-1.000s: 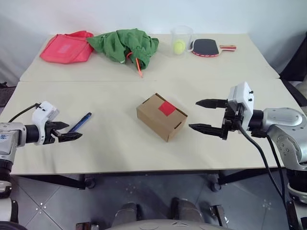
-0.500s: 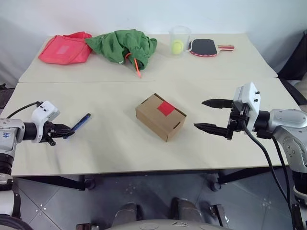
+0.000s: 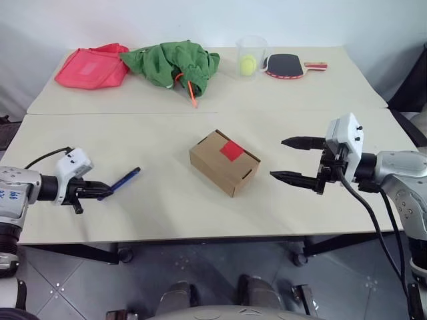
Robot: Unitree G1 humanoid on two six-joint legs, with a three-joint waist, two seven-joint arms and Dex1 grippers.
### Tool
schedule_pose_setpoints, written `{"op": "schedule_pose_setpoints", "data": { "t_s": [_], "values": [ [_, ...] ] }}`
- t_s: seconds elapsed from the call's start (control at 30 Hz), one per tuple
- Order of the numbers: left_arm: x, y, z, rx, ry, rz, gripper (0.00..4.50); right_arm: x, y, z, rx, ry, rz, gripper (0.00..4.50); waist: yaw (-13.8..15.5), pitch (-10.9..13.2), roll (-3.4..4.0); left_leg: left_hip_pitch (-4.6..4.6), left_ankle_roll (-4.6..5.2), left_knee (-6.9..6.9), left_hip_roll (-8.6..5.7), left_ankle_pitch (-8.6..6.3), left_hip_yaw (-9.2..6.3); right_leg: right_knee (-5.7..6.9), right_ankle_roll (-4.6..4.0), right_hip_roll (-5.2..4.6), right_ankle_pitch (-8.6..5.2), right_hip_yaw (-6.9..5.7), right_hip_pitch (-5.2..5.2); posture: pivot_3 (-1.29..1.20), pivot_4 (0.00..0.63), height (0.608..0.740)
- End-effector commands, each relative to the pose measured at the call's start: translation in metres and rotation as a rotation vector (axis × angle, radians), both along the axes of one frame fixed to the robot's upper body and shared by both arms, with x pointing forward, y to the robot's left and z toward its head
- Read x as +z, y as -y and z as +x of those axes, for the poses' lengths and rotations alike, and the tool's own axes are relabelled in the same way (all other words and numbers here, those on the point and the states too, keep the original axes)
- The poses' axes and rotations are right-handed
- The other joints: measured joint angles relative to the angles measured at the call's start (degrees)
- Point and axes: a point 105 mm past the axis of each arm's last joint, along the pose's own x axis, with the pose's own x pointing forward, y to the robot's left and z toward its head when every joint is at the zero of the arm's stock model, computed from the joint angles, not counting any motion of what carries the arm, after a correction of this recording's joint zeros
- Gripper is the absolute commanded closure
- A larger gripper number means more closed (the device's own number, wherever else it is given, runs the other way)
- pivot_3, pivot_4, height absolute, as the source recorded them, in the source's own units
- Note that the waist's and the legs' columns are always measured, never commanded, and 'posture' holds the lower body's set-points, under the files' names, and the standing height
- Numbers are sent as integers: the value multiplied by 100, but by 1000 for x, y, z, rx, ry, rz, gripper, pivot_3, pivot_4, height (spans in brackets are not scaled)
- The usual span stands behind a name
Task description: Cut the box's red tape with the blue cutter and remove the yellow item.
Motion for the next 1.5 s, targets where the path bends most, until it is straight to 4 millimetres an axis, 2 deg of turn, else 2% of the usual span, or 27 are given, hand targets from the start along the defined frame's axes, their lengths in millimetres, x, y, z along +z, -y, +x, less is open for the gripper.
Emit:
{"op": "schedule_pose_setpoints", "data": {
  "t_s": [0.03,0.3,0.4,0.47,0.57,0.7,0.87,0.97,1.17,1.27,1.3,1.5],
  "values": [
    [10,36,-10,-200,13,11,4106,18,-3,-8,28,71,-13,0,3,3,-5,-2,0,0,0,0,0,0,0,0,0,0,-1,0,150,740],
    [23,103,-19,-461,78,-40,4106,8,-26,-33,135,34,-65,0,4,4,-6,-11,0,2,-4,0,5,2,0,2,0,7,-15,0,150,740],
    [21,128,-26,-582,86,-49,4106,2,-35,-43,180,34,-126,0,6,4,-7,-11,0,2,-5,0,5,0,0,2,0,10,-15,0,150,740],
    [10,145,-32,-656,56,-38,4106,-2,-46,-52,221,35,-147,0,9,4,-8,-11,0,4,-5,0,6,0,0,3,0,11,-16,0,150,740],
    [-2,153,-37,-713,18,-6,4106,-9,-55,-57,246,28,-173,0,6,3,-9,-11,0,5,-6,0,6,0,0,4,0,11,-16,0,150,740],
    [-13,149,-40,-742,-40,79,4106,-24,-67,-67,296,5,-214,0,4,4,-9,-12,0,5,-3,0,5,-3,0,9,0,16,-20,0,150,740],
    [-19,142,-35,-702,-45,154,4106,-34,-73,-69,299,2,-250,0,13,3,-10,-14,2,9,-3,-1,-1,-5,0,8,0,23,-22,0,150,740],
    [-21,141,-32,-676,-28,171,4106,-39,-76,-69,295,4,-246,944,15,3,-10,-14,3,11,-3,-1,-15,-3,0,8,0,25,-22,0,150,740],
    [-27,142,-39,-640,-20,144,4106,-71,-94,-60,260,-67,-264,3160,14,1,-12,-10,3,16,-2,-1,-21,3,-1,8,0,28,-21,0,150,740],
    [-29,140,-43,-637,-22,147,4106,-79,-102,-58,264,-72,-271,4231,12,0,-12,-11,4,23,-2,-1,-23,5,-1,8,0,29,-20,0,150,740],
    [-30,140,-44,-635,-24,146,4106,-82,-107,-58,276,-73,-273,4464,7,-1,-12,-10,4,23,-2,-1,-23,6,-1,8,0,28,-19,0,150,740],
    [-33,141,-52,-637,-46,138,4106,-92,-127,-50,290,-61,-277,4464,2,-2,-10,-9,4,22,0,-1,-23,11,-3,9,-1,27,-20,0,150,740]
  ]
}}
